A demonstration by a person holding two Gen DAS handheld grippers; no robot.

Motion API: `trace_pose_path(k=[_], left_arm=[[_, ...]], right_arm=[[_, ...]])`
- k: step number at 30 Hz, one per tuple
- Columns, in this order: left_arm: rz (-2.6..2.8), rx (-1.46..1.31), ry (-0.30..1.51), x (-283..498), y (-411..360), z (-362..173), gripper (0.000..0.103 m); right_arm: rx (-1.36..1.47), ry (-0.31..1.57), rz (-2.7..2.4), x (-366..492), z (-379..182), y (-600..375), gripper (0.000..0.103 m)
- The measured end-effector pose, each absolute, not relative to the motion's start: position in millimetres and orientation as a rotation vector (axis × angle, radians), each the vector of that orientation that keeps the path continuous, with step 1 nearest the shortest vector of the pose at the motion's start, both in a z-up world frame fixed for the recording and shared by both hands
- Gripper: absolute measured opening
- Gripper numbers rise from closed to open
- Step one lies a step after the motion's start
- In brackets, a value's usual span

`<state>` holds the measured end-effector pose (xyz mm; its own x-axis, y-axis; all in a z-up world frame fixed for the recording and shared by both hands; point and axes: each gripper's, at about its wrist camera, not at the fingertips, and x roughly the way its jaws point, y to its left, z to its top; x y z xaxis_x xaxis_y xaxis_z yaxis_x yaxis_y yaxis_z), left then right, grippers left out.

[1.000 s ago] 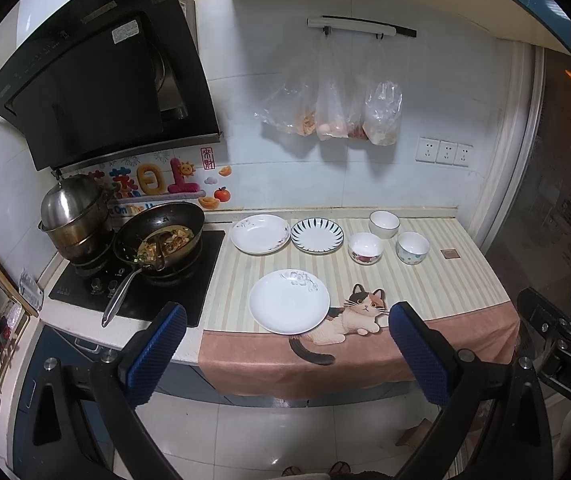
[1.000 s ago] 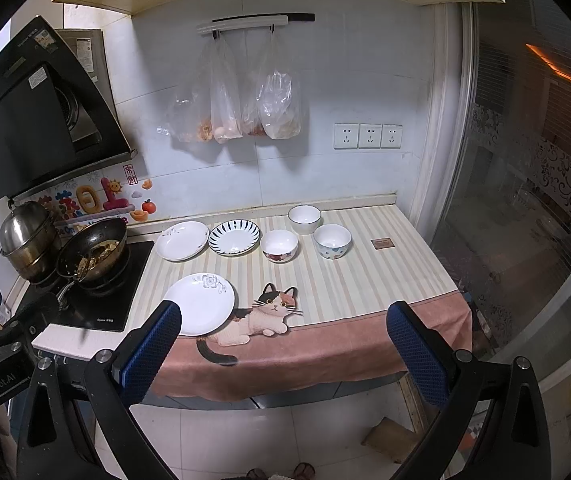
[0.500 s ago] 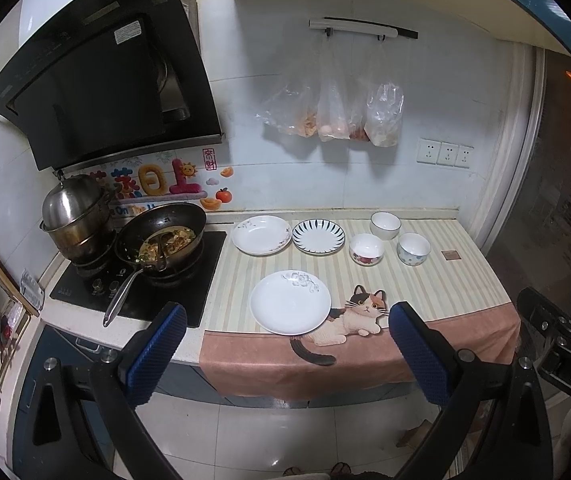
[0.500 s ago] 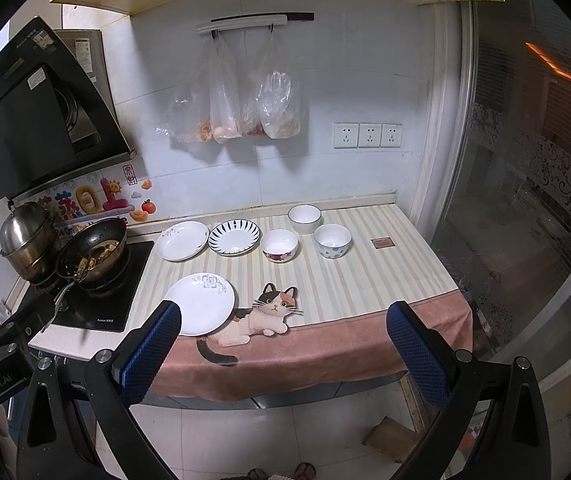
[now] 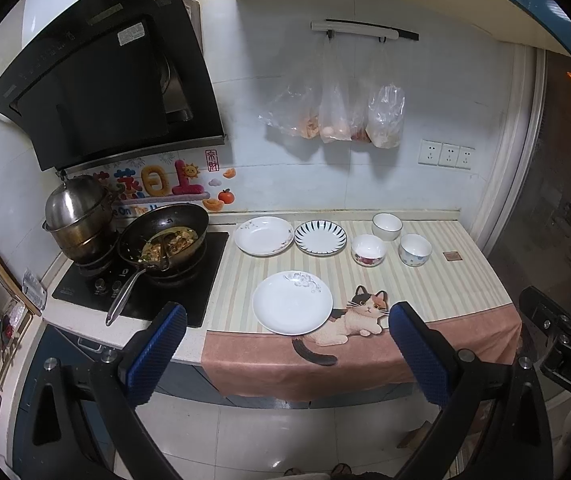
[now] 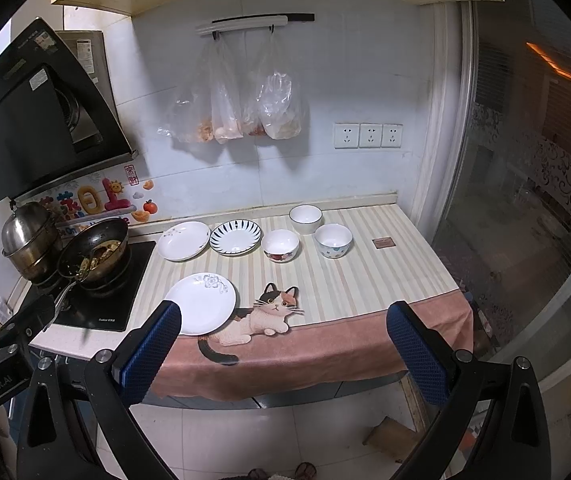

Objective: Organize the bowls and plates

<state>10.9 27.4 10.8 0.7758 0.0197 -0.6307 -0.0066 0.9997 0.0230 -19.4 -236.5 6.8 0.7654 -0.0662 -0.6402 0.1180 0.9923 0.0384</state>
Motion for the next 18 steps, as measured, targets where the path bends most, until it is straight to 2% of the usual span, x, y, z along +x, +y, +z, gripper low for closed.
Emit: trace_pose_path(k=[9,13,16,18], left_arm=[[0.011,0.025,0.681,8,29,10,0.103],[0.033,0.036,0.619,15,37,9,0.103],[0.058,0.031,0.579,33,52,0,0.103],[0.087,0.037,0.598,55,65,-13,0.103]], right_arm=[[0.095,0.696,-0.093,-18,6,-233,0.103],[0.135,0.667,-0.079,-15,0,-224,0.103],[0.158,0.623,-0.039,-5,-14,-219,0.103],[0.157,0.669,-0.032,19,-32,-213,0.103]])
